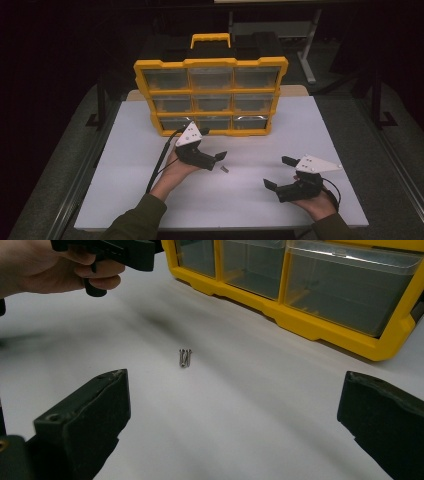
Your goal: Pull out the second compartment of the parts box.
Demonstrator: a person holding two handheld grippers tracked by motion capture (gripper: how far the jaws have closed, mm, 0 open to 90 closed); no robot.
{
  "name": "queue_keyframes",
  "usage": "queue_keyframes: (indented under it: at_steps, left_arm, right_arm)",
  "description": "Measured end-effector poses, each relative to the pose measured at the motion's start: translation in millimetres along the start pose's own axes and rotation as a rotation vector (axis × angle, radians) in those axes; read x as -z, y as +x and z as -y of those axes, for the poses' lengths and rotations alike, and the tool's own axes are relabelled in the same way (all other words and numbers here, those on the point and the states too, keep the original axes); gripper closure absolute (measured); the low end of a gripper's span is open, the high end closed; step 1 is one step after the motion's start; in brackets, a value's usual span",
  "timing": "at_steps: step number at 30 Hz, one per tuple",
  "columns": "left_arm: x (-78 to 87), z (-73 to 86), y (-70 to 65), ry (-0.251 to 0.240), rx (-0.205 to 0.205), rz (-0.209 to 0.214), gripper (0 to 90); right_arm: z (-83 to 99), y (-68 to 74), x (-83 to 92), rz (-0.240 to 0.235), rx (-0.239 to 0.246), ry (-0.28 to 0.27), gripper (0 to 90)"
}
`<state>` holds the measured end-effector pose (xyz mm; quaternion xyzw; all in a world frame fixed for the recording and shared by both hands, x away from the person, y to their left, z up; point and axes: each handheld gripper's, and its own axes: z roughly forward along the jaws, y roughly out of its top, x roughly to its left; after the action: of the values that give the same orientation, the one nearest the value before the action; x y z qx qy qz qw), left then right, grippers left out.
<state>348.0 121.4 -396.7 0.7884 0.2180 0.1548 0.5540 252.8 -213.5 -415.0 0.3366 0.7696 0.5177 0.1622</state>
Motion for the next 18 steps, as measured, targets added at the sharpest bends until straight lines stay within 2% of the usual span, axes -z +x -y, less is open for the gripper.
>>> queue_keyframes:
  at_steps: [18]
  left_arm:
    - [-15.8, -3.9, 3.5, -0.014, 0.003, -0.008, 0.1]
  right_arm:
    - [0.4, -0.5, -0.2, 0.002, 0.004, 0.003, 0.0]
